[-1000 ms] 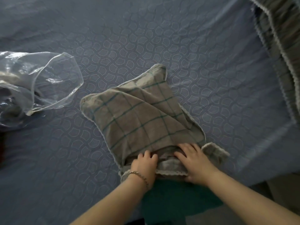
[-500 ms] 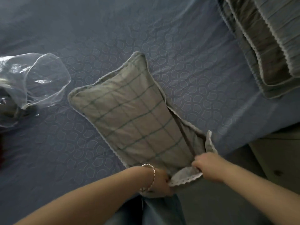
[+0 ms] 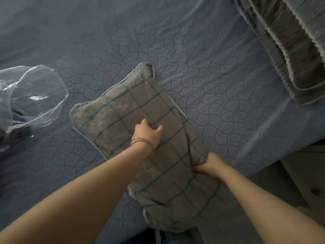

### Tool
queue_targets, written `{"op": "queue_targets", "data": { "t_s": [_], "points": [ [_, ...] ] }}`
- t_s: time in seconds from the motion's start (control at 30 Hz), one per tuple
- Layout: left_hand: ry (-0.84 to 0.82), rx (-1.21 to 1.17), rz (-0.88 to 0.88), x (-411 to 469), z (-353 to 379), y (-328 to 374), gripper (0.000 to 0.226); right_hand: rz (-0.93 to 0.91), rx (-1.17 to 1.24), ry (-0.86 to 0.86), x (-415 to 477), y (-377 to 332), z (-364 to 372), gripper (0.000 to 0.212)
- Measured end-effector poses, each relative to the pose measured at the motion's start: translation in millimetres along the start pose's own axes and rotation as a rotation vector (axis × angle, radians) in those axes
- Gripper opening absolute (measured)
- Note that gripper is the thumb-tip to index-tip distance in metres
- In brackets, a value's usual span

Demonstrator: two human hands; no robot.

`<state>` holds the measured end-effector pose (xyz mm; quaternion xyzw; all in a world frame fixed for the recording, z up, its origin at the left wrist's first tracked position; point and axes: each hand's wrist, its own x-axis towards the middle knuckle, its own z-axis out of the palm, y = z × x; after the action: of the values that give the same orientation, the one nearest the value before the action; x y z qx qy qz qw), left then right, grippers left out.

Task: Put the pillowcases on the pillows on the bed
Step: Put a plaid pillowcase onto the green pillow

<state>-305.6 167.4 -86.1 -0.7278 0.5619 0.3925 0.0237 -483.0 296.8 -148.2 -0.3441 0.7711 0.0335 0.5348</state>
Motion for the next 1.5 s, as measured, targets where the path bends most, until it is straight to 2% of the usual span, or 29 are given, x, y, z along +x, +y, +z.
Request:
{"op": "queue_targets", "data": {
  "t_s": [0.13, 0.2, 0.27, 0.33, 0.43, 0.53, 0.63, 0.7, 0.77, 0.83, 0.9, 0.93, 0.97, 1.0, 1.1, 1.23, 1.37, 1.43, 1.5],
  "points": [
    [-0.18, -0.233, -0.292, 22.1, 2.6, 31.2, 0.118, -0.29, -0.254, -0.004, -50.8, -33.4, -12.5, 0.049],
    [-0.183, -0.188, -0.415, 27.2, -1.2, 40.2, 0.13, -0.464, -0.365, 0.024, -76.5, -52.4, -28.8, 0.036],
    [-0.143, -0.057, -0.389, 32.8, -10.1, 42.4, 0.113, -0.587, -0.456, 0.068, -91.4, -74.8, -51.9, 0.03],
    [-0.081, -0.09, -0.3, 40.0, -27.8, 44.8, 0.087, -0.584, -0.469, 0.116, -94.7, -93.1, -78.1, 0.038],
    [0.061, -0.364, -0.215, 46.1, -67.9, 65.1, 0.07, -0.572, -0.346, 0.262, -109.0, -120.1, -118.0, 0.048],
    [0.169, -0.658, -0.076, 43.5, -117.3, 87.2, 0.062, -0.721, -0.395, 0.425, -132.7, -146.9, -141.9, 0.045],
    [0.135, -0.927, 0.052, 43.6, -157.7, 88.1, 0.067, -0.862, -0.528, 0.64, -150.6, -169.6, -143.4, 0.058],
    [0.129, -0.975, 0.064, 48.3, -171.7, 69.3, 0.058, -0.902, -0.636, 0.766, -155.7, -183.3, -116.8, 0.067],
    [0.179, -0.861, 0.041, 51.4, -178.6, 41.8, 0.047, -0.908, -0.695, 0.794, -147.5, -197.6, -66.0, 0.065],
    [0.235, -0.791, -0.021, 53.6, -182.8, -1.4, 0.044, -0.889, -0.746, 0.655, -143.0, -212.6, -2.6, 0.064],
    [0.217, -0.732, -0.136, 54.9, -178.8, -49.3, 0.043, -0.836, -0.812, 0.244, -129.1, -217.0, 55.5, 0.059],
    [0.2, -0.628, -0.196, 54.3, -173.7, -70.8, 0.043, -0.83, -0.887, 0.001, -120.3, -212.5, 79.9, 0.051],
    [0.168, -0.505, -0.23, 52.2, -165.8, -90.2, 0.041, -0.815, -0.936, -0.171, -114.8, -210.1, 94.1, 0.043],
    [0.133, -0.383, -0.215, 49.8, -155.7, -103.5, 0.037, -0.821, -0.948, -0.205, -108.8, -205.5, 98.4, 0.037],
    [0.075, -0.049, -0.032, 36.6, -117.9, -119.6, 0.033, -0.724, -0.725, -0.029, -78.8, -187.1, 89.9, 0.03],
    [0.084, 0.13, 0.258, 44.4, -67.2, -105.9, 0.039, -0.531, -0.603, 0.256, -20.6, -170.5, 38.9, 0.029],
    [0.08, 0.45, 0.27, 63.7, -35.5, -78.6, 0.032, -0.444, -0.556, 0.365, 10.4, -172.5, 0.6, 0.036],
    [0.208, 0.454, 0.287, 71.6, -29.8, -70.8, 0.024, -0.468, -0.596, 0.377, 25.0, -176.7, -3.6, 0.045],
    [0.293, 0.275, 0.407, 71.6, -28.7, -66.3, 0.022, -0.436, -0.614, 0.379, 35.9, -182.9, -4.6, 0.049]
  ]
}}
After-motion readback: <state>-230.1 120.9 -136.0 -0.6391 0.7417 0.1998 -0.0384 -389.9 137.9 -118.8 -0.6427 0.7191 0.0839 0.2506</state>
